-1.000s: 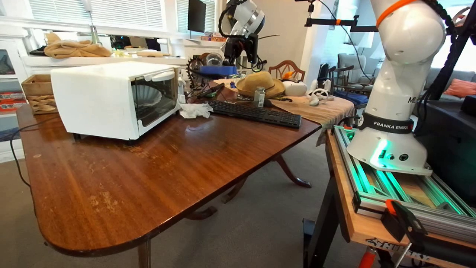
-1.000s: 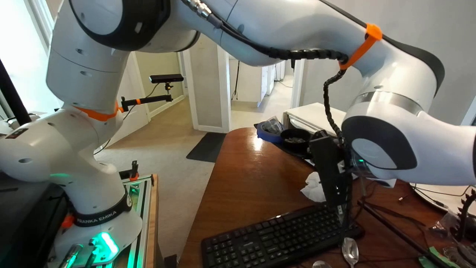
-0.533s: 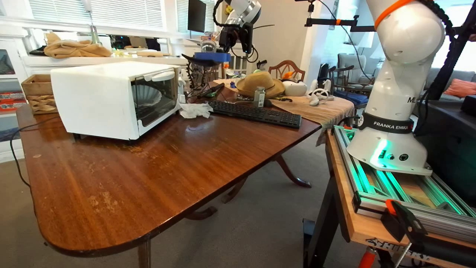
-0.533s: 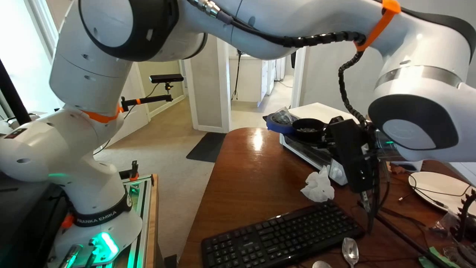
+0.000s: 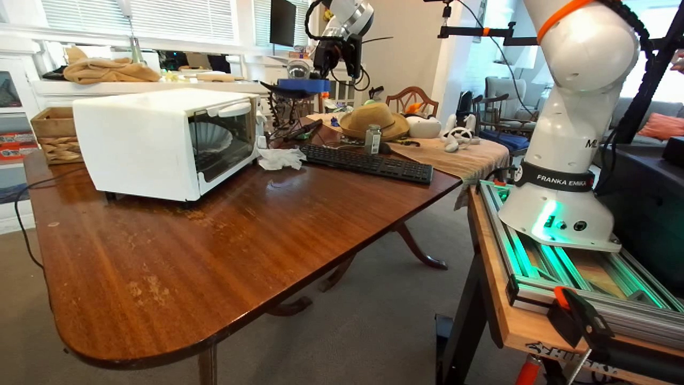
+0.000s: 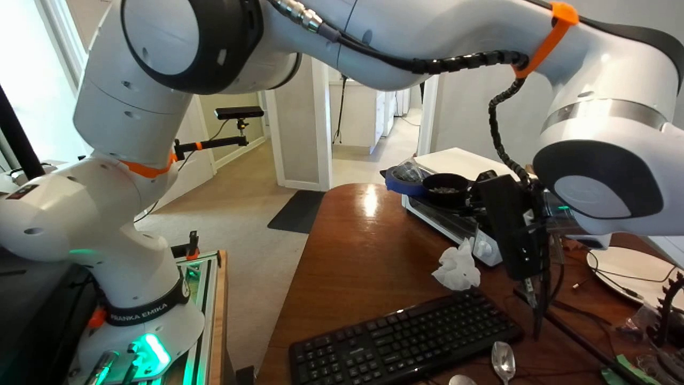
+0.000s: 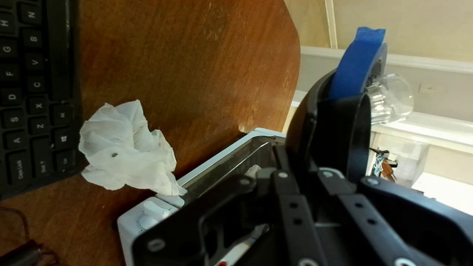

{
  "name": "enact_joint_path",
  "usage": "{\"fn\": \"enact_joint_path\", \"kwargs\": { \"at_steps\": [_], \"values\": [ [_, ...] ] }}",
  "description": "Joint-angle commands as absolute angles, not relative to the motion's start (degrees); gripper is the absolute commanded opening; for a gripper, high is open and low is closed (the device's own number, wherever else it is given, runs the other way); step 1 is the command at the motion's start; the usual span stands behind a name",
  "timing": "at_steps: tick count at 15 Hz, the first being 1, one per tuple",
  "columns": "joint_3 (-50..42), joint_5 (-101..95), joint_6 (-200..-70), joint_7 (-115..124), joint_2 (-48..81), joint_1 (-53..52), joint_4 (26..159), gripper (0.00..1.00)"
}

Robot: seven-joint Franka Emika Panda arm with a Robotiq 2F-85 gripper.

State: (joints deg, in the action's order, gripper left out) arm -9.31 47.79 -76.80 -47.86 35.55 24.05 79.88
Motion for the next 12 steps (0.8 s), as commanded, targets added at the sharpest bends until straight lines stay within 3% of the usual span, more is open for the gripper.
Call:
{"fn": "enact_joint_path", "kwargs": {
  "at_steps": [1,12],
  "values": [
    [-7.87,47.66,-77.12,-47.16,37.01,24.64,75.45,0.02],
    [-0.94,49.41,-73.08,-43.98,46.00,24.95,56.98,0.02]
  ]
}}
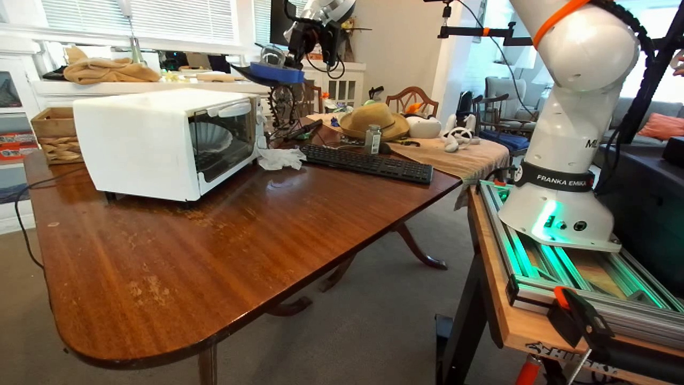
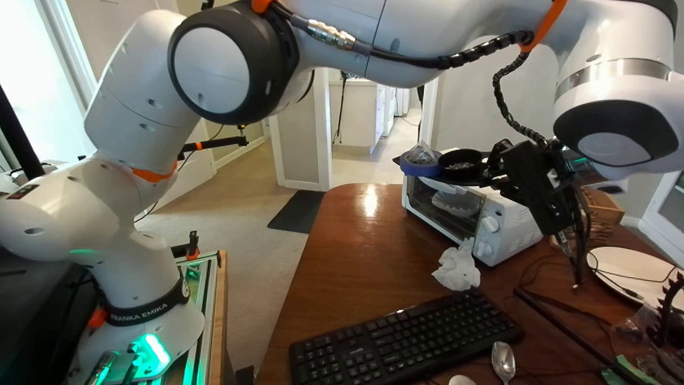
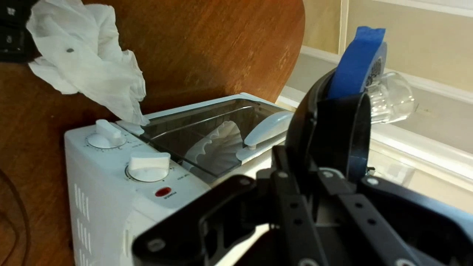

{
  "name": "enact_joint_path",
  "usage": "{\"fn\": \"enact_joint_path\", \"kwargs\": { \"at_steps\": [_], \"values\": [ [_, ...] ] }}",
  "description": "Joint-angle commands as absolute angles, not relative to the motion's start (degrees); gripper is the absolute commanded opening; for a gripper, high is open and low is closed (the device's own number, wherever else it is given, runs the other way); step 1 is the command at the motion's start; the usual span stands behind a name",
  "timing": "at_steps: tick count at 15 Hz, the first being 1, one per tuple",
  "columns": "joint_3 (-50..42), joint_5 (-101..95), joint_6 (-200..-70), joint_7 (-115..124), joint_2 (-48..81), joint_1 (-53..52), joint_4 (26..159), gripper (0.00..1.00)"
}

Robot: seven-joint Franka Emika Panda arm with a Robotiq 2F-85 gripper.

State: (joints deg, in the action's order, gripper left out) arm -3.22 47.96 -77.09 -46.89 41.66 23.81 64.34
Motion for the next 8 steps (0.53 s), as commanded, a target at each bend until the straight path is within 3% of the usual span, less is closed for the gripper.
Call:
{"fn": "enact_joint_path", "kwargs": {
  "at_steps": [1,5,6,8],
  "values": [
    [-0.32,49.47,-72.54,-43.33,46.90,25.03,55.65,0.02],
    [1.47,49.16,-70.67,-42.15,49.95,25.13,51.11,0.02],
    [0.00,48.21,-73.90,-44.48,46.96,24.00,56.42,0.09],
    [0.30,48.21,-73.78,-44.19,48.06,24.00,54.85,0.09]
  ]
}}
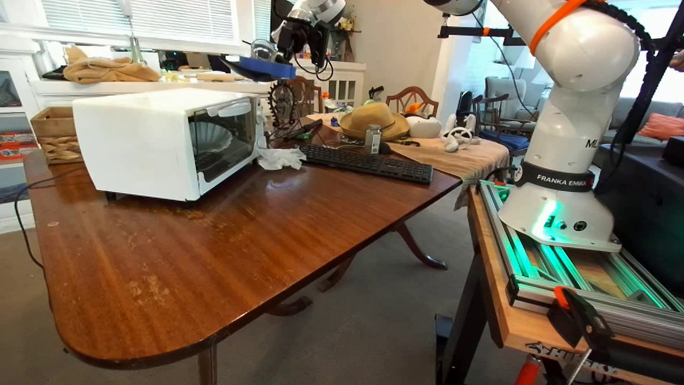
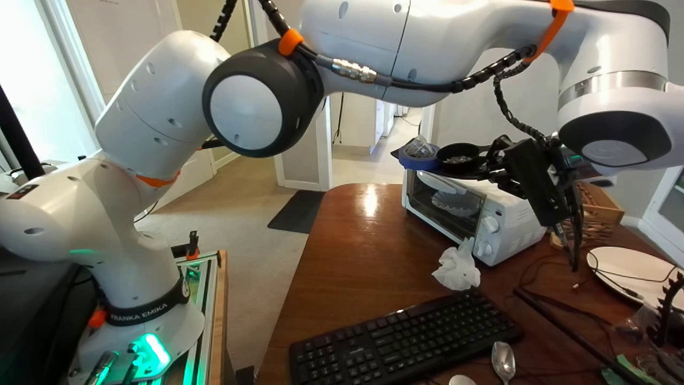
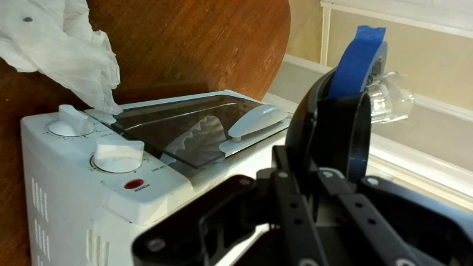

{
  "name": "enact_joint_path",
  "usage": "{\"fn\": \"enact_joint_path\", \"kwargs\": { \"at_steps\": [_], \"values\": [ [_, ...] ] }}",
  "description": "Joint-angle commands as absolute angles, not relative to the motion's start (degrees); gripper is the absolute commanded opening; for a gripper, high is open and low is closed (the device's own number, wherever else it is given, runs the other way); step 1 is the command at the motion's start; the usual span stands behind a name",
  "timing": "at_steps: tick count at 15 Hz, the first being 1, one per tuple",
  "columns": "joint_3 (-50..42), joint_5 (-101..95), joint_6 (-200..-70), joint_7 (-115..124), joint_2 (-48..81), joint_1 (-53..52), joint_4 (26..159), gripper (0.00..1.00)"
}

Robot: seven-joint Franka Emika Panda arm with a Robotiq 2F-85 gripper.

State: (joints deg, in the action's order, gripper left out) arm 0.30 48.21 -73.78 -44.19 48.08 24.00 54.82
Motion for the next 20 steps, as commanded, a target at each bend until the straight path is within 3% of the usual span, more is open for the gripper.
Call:
{"fn": "enact_joint_path", "kwargs": {
  "at_steps": [1,9,10,15,16,20],
  "values": [
    [0.31,48.21,-73.73,-44.15,48.37,24.02,54.38,0.02],
    [1.26,51.04,-72.36,-43.19,49.63,25.92,54.13,0.02],
    [0.10,48.69,-73.83,-44.07,49.46,24.67,54.43,0.09],
    [0.25,49.37,-73.83,-44.07,49.48,25.04,54.43,0.09],
    [0.56,49.75,-72.35,-43.10,49.73,25.43,54.04,0.02],
    [1.89,51.99,-65.93,-40.01,50.89,27.49,52.87,0.02]
  ]
}}
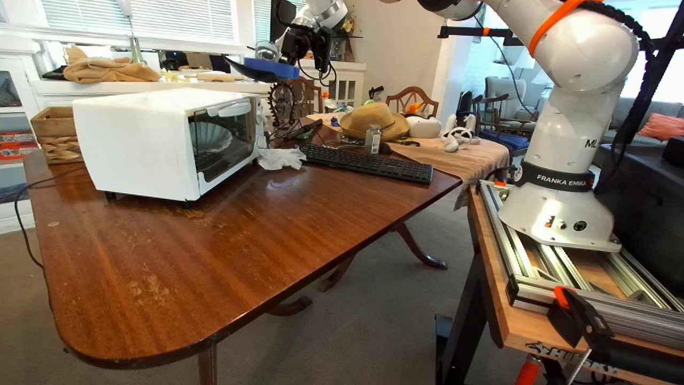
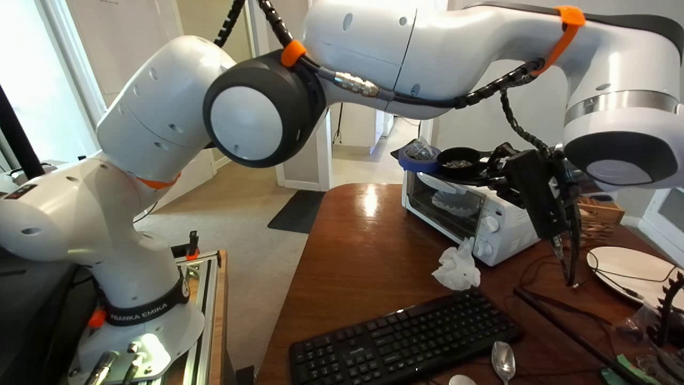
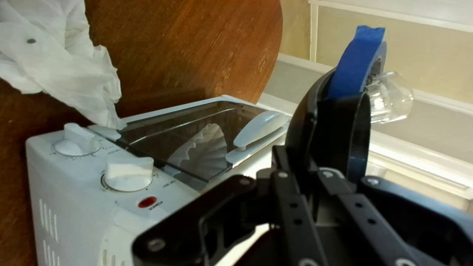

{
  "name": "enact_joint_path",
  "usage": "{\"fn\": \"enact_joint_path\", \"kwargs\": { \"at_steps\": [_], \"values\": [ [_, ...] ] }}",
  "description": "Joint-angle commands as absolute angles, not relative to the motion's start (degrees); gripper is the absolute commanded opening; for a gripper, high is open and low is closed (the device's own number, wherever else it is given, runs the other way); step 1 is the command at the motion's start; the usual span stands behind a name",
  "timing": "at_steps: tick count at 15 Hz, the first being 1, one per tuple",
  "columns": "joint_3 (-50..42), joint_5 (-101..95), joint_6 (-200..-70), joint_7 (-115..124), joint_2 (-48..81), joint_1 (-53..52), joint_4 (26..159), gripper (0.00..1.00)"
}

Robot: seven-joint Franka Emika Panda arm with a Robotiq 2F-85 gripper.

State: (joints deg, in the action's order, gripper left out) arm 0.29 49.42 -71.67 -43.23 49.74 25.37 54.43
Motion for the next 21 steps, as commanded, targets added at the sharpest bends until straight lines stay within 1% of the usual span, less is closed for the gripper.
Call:
{"fn": "enact_joint_path", "kwargs": {
  "at_steps": [1,3,6,12,17,21],
  "values": [
    [2.30,53.08,-64.05,-39.09,51.17,28.16,52.63,0.02],
    [2.59,55.38,-61.74,-36.17,51.52,29.06,52.48,0.02],
    [2.47,58.28,-61.88,-32.19,51.46,29.89,52.73,0.02],
    [1.27,61.21,-68.51,-26.19,50.51,30.13,53.91,0.02],
    [0.75,61.15,-78.90,-25.93,50.10,29.74,54.65,0.02],
    [1.81,61.49,-80.72,-23.84,51.22,29.79,53.76,0.02]
  ]
}}
